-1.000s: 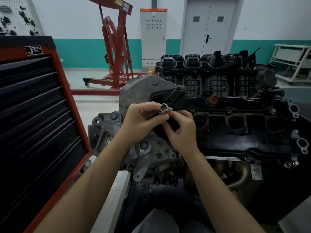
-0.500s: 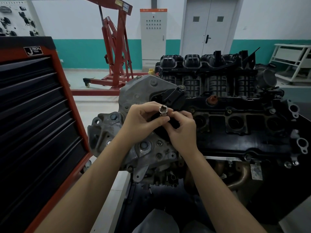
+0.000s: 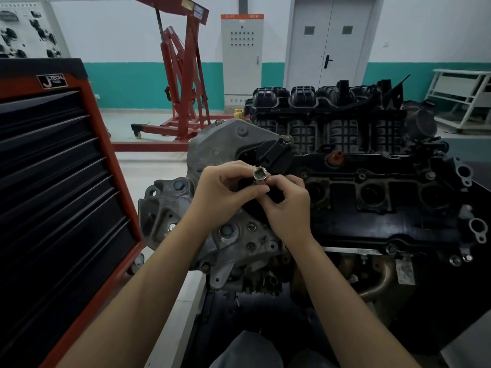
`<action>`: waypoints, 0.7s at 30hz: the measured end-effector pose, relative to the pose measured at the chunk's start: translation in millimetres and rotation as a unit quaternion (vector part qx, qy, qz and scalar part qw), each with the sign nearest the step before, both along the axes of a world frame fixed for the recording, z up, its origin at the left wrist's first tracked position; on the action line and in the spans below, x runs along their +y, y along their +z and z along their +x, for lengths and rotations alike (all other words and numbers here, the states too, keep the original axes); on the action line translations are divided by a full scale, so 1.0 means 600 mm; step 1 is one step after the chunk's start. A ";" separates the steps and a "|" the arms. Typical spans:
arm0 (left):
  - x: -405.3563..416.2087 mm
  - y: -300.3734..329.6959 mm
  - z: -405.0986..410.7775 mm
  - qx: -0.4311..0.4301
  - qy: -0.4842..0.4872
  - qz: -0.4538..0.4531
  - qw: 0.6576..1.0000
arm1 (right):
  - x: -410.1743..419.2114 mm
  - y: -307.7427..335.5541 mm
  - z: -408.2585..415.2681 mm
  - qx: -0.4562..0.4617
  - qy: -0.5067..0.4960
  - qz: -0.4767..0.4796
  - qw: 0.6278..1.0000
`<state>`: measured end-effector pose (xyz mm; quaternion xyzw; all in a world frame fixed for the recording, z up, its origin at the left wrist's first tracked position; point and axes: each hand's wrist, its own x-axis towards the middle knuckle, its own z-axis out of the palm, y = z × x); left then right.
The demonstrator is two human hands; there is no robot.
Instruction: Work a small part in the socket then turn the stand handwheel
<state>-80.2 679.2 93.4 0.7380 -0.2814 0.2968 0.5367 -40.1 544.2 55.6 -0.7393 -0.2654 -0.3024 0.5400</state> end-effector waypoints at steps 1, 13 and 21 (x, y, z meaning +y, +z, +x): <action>0.001 0.000 0.000 0.004 -0.001 -0.006 1.000 | 0.000 0.000 0.000 -0.005 0.000 0.002 1.000; -0.001 0.003 -0.005 0.007 -0.006 -0.006 1.000 | 0.002 0.000 0.000 -0.056 -0.002 0.008 0.998; 0.000 0.002 -0.005 0.009 0.008 0.025 1.000 | -0.002 -0.010 0.008 -0.050 -0.011 -0.014 0.999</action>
